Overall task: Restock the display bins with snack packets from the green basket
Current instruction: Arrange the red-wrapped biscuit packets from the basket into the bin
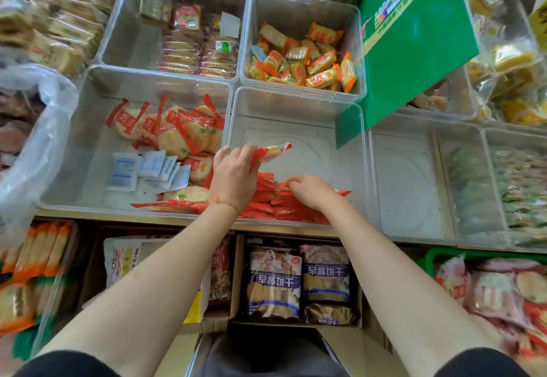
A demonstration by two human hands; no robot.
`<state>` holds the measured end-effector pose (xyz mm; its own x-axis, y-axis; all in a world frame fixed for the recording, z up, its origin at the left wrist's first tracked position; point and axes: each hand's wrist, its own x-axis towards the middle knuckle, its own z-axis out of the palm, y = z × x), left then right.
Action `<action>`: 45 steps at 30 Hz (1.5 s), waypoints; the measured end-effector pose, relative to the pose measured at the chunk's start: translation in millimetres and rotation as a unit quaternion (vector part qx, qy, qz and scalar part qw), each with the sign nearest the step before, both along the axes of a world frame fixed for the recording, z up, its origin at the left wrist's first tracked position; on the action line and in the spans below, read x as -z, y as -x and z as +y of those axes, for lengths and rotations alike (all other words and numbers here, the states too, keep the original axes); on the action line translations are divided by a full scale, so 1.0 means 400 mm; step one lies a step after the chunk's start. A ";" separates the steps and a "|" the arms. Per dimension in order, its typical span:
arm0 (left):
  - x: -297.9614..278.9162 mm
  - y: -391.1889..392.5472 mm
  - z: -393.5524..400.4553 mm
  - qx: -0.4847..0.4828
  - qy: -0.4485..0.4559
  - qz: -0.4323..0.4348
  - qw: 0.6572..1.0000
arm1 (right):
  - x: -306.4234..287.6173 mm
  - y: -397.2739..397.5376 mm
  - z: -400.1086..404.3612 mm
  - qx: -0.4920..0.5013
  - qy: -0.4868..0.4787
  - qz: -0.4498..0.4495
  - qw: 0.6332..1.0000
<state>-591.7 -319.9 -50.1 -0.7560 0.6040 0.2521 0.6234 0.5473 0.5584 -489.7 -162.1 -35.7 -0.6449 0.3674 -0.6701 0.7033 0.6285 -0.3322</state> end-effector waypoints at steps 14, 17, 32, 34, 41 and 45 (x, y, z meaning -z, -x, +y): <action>0.006 0.000 -0.004 0.011 0.006 -0.003 1.000 | -0.102 0.102 -0.067 -0.036 -0.101 0.350 0.930; -0.003 -0.006 -0.004 0.006 0.013 -0.017 1.000 | -0.100 0.089 -0.036 0.087 -0.055 0.336 0.936; 0.028 -0.011 0.066 0.210 0.281 -0.005 0.937 | 0.015 -0.021 0.046 0.016 -0.112 0.078 0.991; 0.055 -0.012 0.091 0.207 0.328 -0.071 0.919 | 0.030 -0.020 0.039 -0.005 -0.073 0.048 0.996; 0.071 -0.003 0.099 0.147 0.397 -0.096 0.901 | 0.075 0.022 0.025 0.019 -0.024 0.000 1.000; 0.074 0.001 0.089 0.120 0.404 -0.106 0.901 | 0.075 0.031 0.017 0.001 -0.019 0.014 1.000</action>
